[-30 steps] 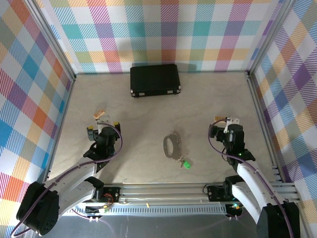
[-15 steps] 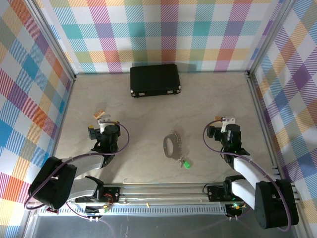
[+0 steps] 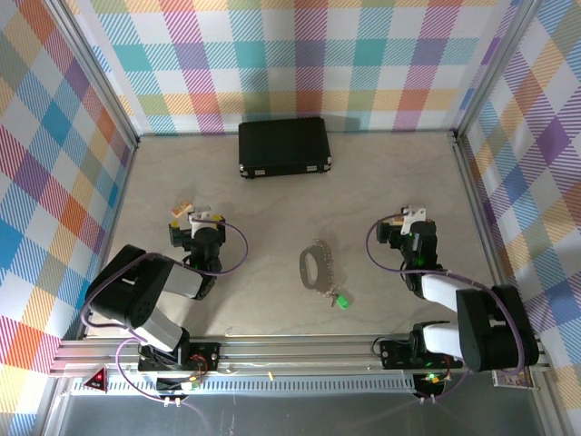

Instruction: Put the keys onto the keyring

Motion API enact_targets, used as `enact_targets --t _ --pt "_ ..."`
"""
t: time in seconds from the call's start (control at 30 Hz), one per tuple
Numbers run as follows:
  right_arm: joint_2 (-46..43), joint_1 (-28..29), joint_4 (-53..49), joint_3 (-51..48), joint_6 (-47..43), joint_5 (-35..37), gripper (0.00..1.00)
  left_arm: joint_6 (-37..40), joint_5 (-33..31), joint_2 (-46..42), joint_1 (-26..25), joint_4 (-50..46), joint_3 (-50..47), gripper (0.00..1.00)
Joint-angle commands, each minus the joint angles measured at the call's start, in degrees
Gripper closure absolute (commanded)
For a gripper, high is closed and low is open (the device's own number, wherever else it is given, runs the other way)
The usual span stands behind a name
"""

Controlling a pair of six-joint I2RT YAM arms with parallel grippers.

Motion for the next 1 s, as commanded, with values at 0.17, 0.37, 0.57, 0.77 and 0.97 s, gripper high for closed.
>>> enact_targets --t 0.17,0.37,0.57,0.77,0.97 --pt "5.8 -1.7 12.2 1.7 -0.5 -4.0 0.01 -1.4 5.7 -1.2 3.1 3.6 0.5 0.0" --pt "11.3 -1.8 11.0 5.3 -0.3 -4.2 0.01 -6.6 14.3 -3.4 8.4 -7.7 3.9 0.0" --pt "14.7 -2.6 12.2 6.0 0.5 -4.4 0.01 -8.0 21.3 -2.9 11.2 -8.3 4.1 0.0" --pt "14.9 -4.4 9.5 7.5 1.6 -7.7 0.01 -8.2 22.4 0.2 11.9 -6.4 4.4 0.0" --pt "14.9 -5.2 9.0 7.7 2.2 -8.5 0.01 -8.8 23.6 0.3 12.7 -7.5 4.9 0.0"
